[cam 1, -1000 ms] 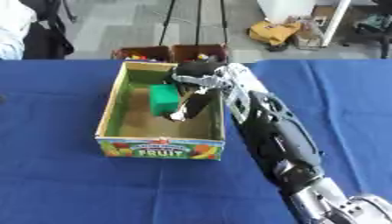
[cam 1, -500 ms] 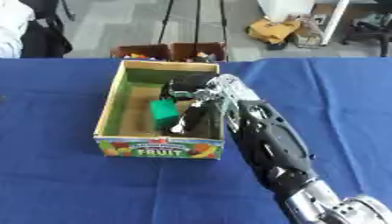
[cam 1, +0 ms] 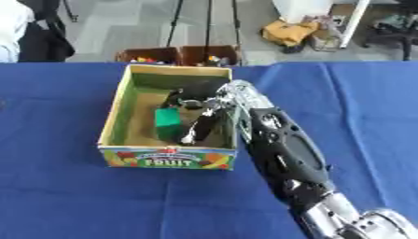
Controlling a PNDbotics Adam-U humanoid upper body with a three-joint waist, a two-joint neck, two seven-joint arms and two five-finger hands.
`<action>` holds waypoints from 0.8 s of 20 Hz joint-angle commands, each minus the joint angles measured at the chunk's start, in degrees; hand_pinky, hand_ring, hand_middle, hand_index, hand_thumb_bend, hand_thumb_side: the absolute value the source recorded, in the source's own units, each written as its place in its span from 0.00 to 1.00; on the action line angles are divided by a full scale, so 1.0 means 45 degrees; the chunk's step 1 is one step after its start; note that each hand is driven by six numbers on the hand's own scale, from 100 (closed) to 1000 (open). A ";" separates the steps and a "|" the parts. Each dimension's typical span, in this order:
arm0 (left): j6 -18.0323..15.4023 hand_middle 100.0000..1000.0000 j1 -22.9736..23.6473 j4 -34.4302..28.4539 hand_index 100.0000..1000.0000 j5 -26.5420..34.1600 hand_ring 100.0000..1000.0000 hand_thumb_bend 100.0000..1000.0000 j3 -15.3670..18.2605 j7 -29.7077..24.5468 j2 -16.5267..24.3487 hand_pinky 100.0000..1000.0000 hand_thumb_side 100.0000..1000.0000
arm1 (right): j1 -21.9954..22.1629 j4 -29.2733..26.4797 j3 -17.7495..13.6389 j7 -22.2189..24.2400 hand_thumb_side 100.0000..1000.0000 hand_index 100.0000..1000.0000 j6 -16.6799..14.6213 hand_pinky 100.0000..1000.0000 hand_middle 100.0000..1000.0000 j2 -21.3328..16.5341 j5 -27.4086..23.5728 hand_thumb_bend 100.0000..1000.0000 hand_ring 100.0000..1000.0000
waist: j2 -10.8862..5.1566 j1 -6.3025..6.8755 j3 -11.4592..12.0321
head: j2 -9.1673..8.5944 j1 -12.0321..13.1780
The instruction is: Pick up objects on the table and place them in the box.
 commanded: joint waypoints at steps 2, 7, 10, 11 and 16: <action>0.0040 0.82 -0.0116 -0.0231 0.97 0.0039 0.72 0.00 0.0002 -0.0025 0.0118 0.63 1.00 | -0.0371 -0.0734 -0.0148 0.1295 0.47 0.97 -0.1431 0.70 0.88 -0.0024 -0.0220 0.35 0.82 | -0.0277 0.0044 -0.0033 | -0.0186 -0.0020; 0.0039 0.82 -0.0082 -0.0231 0.97 0.0036 0.72 0.00 0.0020 -0.0021 0.0121 0.63 1.00 | -0.0411 -0.1686 -0.0281 0.1192 0.50 0.96 -0.1442 0.69 0.86 -0.0172 -0.1029 0.33 0.80 | -0.0308 0.0066 -0.0081 | -0.0160 0.0014; 0.0017 0.82 -0.0064 -0.0231 0.97 0.0037 0.71 0.00 0.0043 0.0002 0.0132 0.63 1.00 | -0.0398 -0.2467 -0.0321 0.1218 0.53 0.95 -0.1385 0.69 0.84 -0.0345 -0.1873 0.32 0.79 | -0.0329 0.0092 -0.0107 | -0.0145 0.0042; 0.0008 0.82 -0.0051 -0.0231 0.97 0.0034 0.71 0.00 0.0054 0.0012 0.0135 0.63 1.00 | -0.0388 -0.2800 -0.0312 0.1238 0.54 0.95 -0.1372 0.69 0.83 -0.0439 -0.2242 0.31 0.78 | -0.0337 0.0102 -0.0120 | -0.0142 0.0061; -0.0028 0.82 0.0007 -0.0231 0.97 0.0008 0.71 0.00 0.0104 0.0060 0.0161 0.63 1.00 | -0.0137 -0.4803 -0.0158 0.1445 0.58 0.92 -0.1008 0.67 0.79 -0.1080 -0.4548 0.31 0.70 | -0.0376 0.0159 -0.0241 | -0.0133 0.0172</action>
